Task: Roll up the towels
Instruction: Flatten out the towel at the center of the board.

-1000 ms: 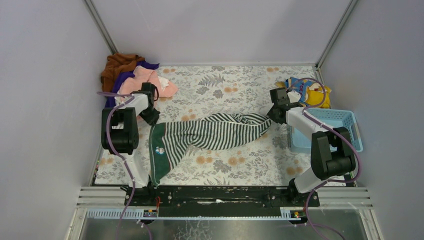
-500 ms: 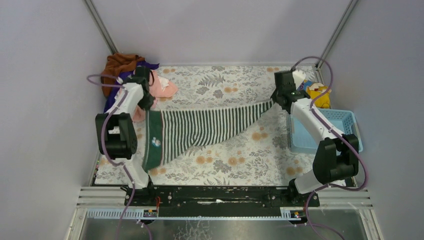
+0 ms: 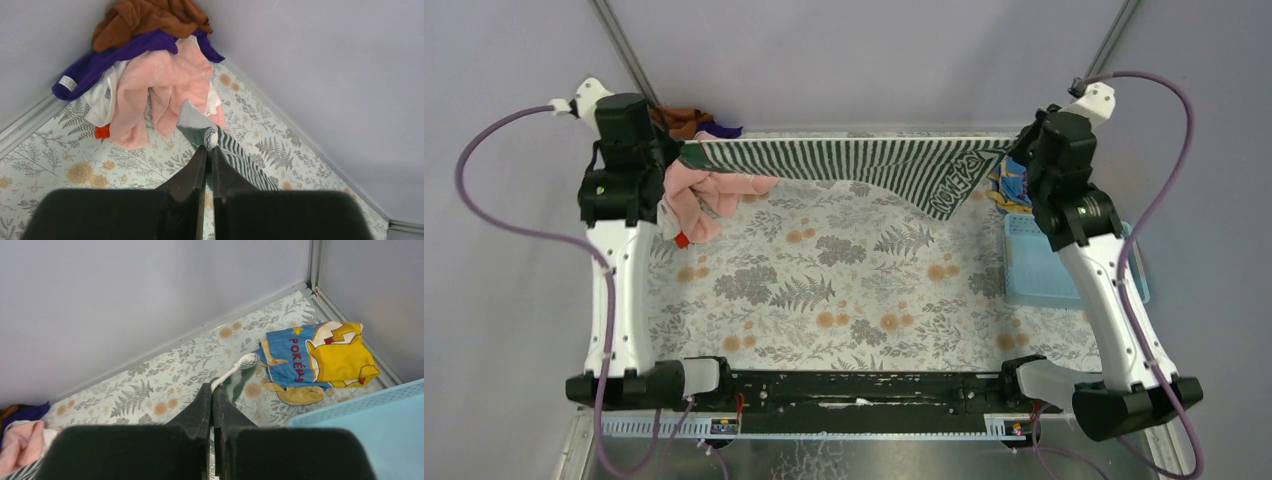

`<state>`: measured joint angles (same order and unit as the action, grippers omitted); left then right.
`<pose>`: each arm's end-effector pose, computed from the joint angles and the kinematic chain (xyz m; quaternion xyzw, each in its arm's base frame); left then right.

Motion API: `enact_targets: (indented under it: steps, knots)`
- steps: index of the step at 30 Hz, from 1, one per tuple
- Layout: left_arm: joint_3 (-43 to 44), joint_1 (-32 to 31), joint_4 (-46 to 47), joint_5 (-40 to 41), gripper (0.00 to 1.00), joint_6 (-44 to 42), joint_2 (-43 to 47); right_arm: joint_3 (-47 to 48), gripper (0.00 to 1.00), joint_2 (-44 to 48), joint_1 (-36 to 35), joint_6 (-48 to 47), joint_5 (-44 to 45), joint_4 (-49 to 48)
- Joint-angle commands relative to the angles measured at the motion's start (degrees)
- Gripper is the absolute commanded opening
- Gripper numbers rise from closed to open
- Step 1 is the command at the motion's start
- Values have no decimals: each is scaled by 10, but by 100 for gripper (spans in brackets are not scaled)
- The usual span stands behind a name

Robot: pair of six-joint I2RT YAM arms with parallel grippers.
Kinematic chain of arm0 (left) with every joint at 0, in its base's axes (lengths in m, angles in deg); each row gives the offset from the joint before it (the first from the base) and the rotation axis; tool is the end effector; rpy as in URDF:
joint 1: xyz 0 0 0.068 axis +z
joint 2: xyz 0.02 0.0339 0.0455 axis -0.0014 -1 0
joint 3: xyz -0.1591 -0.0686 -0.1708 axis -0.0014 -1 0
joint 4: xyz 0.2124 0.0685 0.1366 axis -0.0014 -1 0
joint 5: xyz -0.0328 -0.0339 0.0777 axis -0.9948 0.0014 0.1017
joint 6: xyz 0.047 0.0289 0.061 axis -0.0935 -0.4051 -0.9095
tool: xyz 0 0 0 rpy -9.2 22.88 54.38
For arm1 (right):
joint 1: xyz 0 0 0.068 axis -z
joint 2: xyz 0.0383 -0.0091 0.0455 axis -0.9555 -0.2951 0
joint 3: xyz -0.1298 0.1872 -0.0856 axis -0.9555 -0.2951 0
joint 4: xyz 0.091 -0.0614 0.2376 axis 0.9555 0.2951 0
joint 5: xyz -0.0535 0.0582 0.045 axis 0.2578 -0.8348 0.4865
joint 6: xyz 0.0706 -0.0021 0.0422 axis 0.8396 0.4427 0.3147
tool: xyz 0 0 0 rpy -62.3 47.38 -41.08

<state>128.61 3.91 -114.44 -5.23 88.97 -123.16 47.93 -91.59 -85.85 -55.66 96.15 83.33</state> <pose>0.2888 0.0422 0.4366 -0.3514 0.7586 -0.0058 0.5487 0.3024 0.0363 0.4269 0.2367 0.7106 0.0456 0.6610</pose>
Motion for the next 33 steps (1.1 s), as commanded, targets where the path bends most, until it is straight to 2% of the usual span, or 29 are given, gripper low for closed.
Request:
enact_targets:
  steps: [1, 5, 9, 15, 21, 26, 29, 33]
  knots:
    - [-31, 3, -12, 48, 0, -23, 84, -23, 0, 85, 4, -45, -14, -6]
    - [-66, 2, -12, 68, 0, -23, 167, -51, 0, 169, 4, -57, -34, 10]
    - [-87, 3, -19, 64, 0, -23, 212, -68, 0, 223, 3, -62, -70, 23]
    - [-130, 2, -17, 31, 0, -18, 198, -78, 0, 204, 3, -49, -88, 55]
    - [-221, 3, 38, 20, 0, -5, 124, -124, 0, 107, 3, -31, -42, 14]
    - [-282, 3, 90, 22, 0, 6, -4, -182, 0, -13, 4, -29, -10, -83]
    - [-269, 5, 106, 19, 0, 12, -98, -191, 0, -107, 4, -38, -13, -149]
    - [-217, 15, 109, 20, 0, 21, -209, -140, 0, -221, 6, -46, -25, -171]
